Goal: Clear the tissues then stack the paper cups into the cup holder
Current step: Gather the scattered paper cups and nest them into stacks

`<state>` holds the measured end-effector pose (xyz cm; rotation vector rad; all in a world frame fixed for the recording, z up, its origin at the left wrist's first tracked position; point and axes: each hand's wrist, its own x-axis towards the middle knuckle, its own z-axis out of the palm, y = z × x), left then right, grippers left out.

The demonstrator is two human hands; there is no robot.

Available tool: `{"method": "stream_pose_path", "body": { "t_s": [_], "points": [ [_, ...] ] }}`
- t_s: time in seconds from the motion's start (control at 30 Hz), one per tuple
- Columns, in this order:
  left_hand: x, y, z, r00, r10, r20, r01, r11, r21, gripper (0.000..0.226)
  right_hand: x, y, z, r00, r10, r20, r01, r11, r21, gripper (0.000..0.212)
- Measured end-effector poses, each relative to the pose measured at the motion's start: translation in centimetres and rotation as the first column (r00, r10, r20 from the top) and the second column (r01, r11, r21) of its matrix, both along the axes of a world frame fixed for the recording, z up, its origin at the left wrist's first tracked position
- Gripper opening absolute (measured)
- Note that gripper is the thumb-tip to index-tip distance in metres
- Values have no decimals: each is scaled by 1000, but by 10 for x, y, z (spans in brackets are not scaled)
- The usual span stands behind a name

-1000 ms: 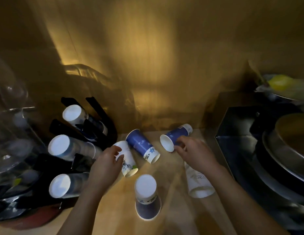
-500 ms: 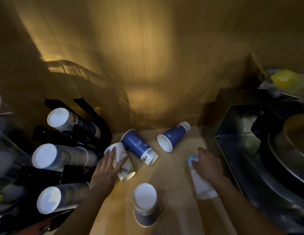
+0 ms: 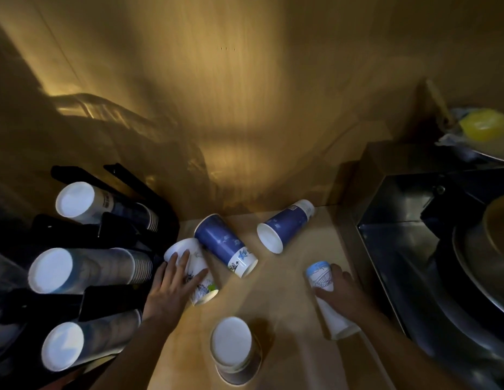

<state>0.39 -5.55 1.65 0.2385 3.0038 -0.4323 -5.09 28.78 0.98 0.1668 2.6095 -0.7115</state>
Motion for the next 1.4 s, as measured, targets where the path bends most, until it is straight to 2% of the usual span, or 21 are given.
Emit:
{"method": "stream_pose_path", "body": {
  "t_s": [0.03,0.13,0.27,0.33,0.37,0.4,0.47,0.5,0.53,0.6,0.63,0.7,0.77,0.83,0.9,1.0,1.17,1.3,1.4],
  "points": [
    [0,-2,-3,1000,-10,-2,10,1000,-5,129,1,0,-1,1000,2,3,-2,1000,-5,71],
    [-3,-4,-5,1000,-26,12,26,999,-28,104,3,0,-3,1000,7,15,-7,1000,-17,74],
    [-10,0,-3,990,-140,16,141,986,-91,75,7,-2,-5,1000,12,26,-10,999,-40,74],
    [-11,2,1,987,-122,-101,113,989,-98,56,9,-1,-4,999,16,33,-14,998,-61,74],
    [-12,4,-1,981,-91,-169,84,995,-48,44,11,-1,-4,999,17,38,-14,997,-74,74],
    [-10,8,4,986,0,-168,5,1000,29,45,12,0,-4,999,17,42,-13,996,-90,76],
    [-9,21,13,972,174,-155,-134,961,241,64,13,1,-5,999,2,47,4,992,-126,84],
    [-10,28,15,950,266,-163,-191,909,371,68,13,1,-6,999,-10,48,17,989,-146,89],
    [-9,33,15,927,360,-106,-263,824,502,68,13,1,-6,999,-18,46,25,985,-172,93],
    [-6,42,20,870,492,46,-357,561,747,62,10,-1,-4,999,-20,30,27,969,-246,98],
    [-3,48,23,865,492,100,-343,434,833,57,7,-3,-1,1000,-18,11,20,956,-292,100],
    [4,59,21,884,434,172,-301,247,921,49,1,-9,10,999,-31,-44,13,925,-379,101],
    [15,71,18,890,370,265,-319,92,943,51,-5,-17,26,991,-49,-121,-9,898,-440,99],
    [22,77,11,894,327,307,-328,11,944,58,-8,-25,45,964,-58,-259,-76,875,-478,87],
    [25,76,9,903,302,305,-325,16,946,59,-8,-36,64,914,-89,-396,-147,838,-526,74],
    [24,73,13,884,305,354,-377,18,926,61,-2,-54,91,863,-142,-485,-238,732,-638,65],
    [25,73,17,882,260,392,-414,34,910,70,16,-80,118,798,-216,-563,-390,527,-755,69],
    [31,74,25,900,227,372,-388,28,921,58,26,-94,108,759,-90,-645,-511,531,-675,71],
    [35,70,21,915,199,350,-369,71,927,67,30,-104,87,761,-6,-649,-529,574,-625,71]
  ]
}}
